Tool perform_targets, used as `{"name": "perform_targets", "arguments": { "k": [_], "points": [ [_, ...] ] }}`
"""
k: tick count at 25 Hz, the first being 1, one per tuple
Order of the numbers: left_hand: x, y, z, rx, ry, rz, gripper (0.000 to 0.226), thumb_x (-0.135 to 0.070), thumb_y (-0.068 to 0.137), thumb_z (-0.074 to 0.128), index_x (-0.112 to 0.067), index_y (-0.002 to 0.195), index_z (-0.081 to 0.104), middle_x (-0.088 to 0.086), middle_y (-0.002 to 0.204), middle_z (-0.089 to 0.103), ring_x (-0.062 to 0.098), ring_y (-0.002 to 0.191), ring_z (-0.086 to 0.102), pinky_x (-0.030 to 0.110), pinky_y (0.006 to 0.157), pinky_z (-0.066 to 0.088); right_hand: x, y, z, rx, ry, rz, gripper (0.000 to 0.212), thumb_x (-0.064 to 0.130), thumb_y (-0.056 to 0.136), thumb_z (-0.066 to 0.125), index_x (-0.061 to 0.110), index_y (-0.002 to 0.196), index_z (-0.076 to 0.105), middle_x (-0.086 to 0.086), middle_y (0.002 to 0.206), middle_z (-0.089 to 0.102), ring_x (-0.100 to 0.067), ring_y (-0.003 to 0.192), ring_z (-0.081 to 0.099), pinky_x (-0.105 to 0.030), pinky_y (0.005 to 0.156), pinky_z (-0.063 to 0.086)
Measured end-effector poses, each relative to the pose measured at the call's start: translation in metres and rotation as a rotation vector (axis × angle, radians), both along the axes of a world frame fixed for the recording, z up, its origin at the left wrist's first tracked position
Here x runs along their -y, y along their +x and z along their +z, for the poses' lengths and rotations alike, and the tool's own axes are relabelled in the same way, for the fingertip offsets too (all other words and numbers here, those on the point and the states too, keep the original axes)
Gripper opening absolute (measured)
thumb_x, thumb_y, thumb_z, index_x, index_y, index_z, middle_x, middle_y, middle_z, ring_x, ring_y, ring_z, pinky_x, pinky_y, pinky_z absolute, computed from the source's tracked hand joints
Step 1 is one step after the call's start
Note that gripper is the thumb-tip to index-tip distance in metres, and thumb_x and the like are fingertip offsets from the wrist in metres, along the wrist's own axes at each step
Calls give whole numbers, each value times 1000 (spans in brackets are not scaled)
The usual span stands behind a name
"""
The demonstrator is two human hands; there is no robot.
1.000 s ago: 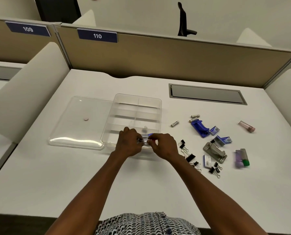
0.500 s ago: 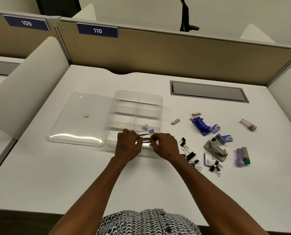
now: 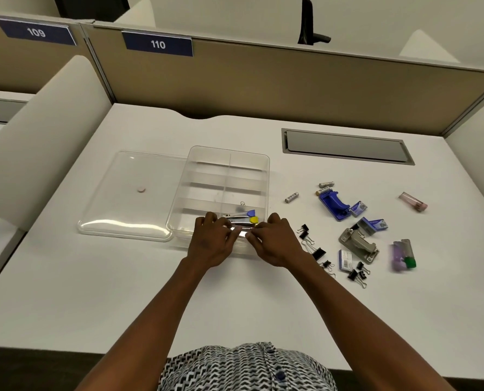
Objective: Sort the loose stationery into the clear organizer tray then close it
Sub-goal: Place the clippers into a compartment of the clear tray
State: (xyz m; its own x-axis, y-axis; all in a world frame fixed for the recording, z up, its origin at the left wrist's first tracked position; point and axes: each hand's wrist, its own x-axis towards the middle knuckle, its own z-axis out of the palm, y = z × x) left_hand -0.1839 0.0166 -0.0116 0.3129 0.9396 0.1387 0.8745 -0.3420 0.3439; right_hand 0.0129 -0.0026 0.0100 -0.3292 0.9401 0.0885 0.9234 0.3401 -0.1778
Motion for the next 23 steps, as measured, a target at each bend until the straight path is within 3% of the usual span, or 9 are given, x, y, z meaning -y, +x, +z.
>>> {"name": "perform_targets", "arguments": {
  "k": [3, 6, 8, 12, 15, 19, 23],
  "points": [
    [2, -1, -2, -48, 5, -16, 51, -50, 100, 33, -23, 105, 76, -11, 116, 67, 19, 108, 48, 35, 90, 34, 3, 0, 1, -3, -17, 0, 38, 43, 103, 36, 27, 102, 71, 1, 91, 71, -28, 87, 48, -36, 72, 33],
    [2, -2, -1, -70, 1, -21, 50, -50, 100, 33, -23, 107, 75, -11, 117, 67, 20, 110, 48, 35, 92, 33, 3, -4, 2, 16, -46, -34, 37, 43, 104, 33, 27, 111, 66, 1, 94, 72, -30, 90, 50, -38, 73, 32],
    [1, -2, 1, -67, 1, -20, 48, -50, 100, 35, -23, 106, 75, -10, 115, 68, 20, 109, 49, 36, 93, 33, -1, -7, 5, 68, -41, -80, 38, 43, 103, 32, 24, 107, 65, 1, 92, 73, -31, 96, 50, -39, 76, 32],
    [1, 0, 4, -94, -14, -17, 44, -51, 99, 31, -25, 112, 63, -5, 108, 69, 22, 110, 49, 39, 95, 34, 1, -11, 3, 123, 11, -108, 53, 50, 102, 29, 21, 103, 73, 0, 103, 75, -38, 127, 43, -46, 93, 36],
    [0, -1, 3, -143, -44, -38, 47, -51, 99, 25, -28, 117, 62, -7, 114, 70, 23, 120, 45, 42, 102, 29, 6, -13, -1, 131, -53, -108, 64, 59, 101, 19, 23, 111, 71, 1, 121, 71, -40, 144, 27, -52, 107, 29],
    [-1, -6, 3, -115, -79, -112, 53, -58, 94, 27, -31, 123, 63, -5, 126, 66, 26, 131, 40, 46, 113, 19, 10, -9, -4, 103, -151, -92, 80, 71, 93, 6, 27, 133, 60, 4, 145, 55, -35, 153, 6, -58, 117, 12],
    [-7, -12, 11, -251, -173, -188, 73, -73, 80, 28, -33, 136, 53, -4, 145, 46, 25, 137, 28, 48, 119, 10, 2, 1, 2, 145, -264, -21, 87, 84, 84, 13, 30, 141, 52, 5, 154, 45, -35, 154, -3, -63, 118, -1]
  ]
}}
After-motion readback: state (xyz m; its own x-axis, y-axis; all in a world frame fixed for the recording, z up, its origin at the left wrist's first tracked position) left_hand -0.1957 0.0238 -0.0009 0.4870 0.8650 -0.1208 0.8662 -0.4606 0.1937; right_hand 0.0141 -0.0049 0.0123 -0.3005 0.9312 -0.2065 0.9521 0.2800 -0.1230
